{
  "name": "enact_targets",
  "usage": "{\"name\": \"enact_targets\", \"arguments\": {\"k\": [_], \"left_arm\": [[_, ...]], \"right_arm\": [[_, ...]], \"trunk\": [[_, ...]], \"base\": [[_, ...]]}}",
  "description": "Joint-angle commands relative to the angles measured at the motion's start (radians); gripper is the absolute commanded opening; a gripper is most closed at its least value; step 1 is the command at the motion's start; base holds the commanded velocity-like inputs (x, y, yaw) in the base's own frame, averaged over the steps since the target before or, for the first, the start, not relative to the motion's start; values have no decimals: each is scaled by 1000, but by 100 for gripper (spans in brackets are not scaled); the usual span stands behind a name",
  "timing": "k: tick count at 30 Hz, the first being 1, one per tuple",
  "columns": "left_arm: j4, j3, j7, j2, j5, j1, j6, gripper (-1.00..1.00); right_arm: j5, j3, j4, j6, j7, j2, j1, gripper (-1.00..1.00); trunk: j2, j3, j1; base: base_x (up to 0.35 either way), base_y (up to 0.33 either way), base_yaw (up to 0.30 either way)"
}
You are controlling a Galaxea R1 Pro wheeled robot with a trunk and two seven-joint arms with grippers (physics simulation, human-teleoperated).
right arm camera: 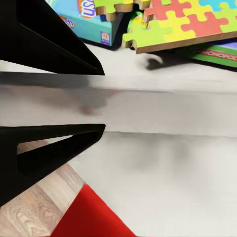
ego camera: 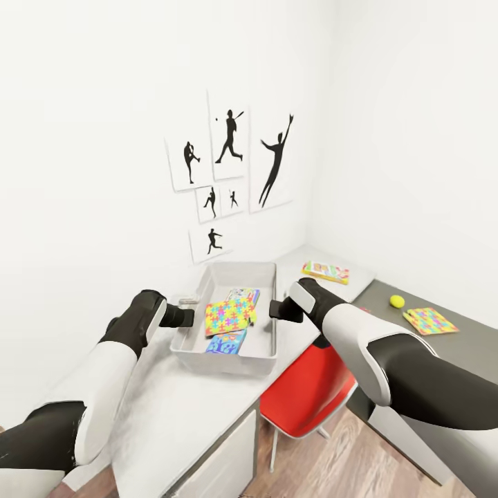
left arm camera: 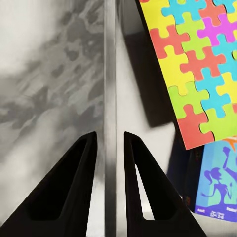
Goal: Put all the toys in the child's room - the three board games (two on the bed and one on the table), the two jigsaw puzzles on the table, and the tennis ball on the table - inside the toy box on the table in the child's room.
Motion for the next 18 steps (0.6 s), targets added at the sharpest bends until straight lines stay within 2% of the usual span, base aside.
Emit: {"name": "enact_targets", "arguments": {"k": [1, 6, 11, 18], "left_arm": [[1, 3, -6, -8, 7, -1, 6, -100], [1, 2, -6, -8, 7, -1, 6, -100], [1, 3, -6, -8, 7, -1, 5, -100], [1, 3, -6, -8, 7, -1, 4, -100]], "right_arm": [[-3, -12, -14, -41, -7, 0, -1, -100], [-3, -12, -14, -41, -7, 0, -1, -100], [-3, -12, -14, -41, -7, 0, -1, -100], [-3, -12, -14, -42, -7, 0, -1, -100]], "trunk": [[-3, -1, 0], [-3, 3, 0], [-3, 4, 0], [-3, 4, 0]], "base": [[-262, 85, 239], [-295, 31, 179], [-265, 4, 28], [-153, 4, 2]]}}
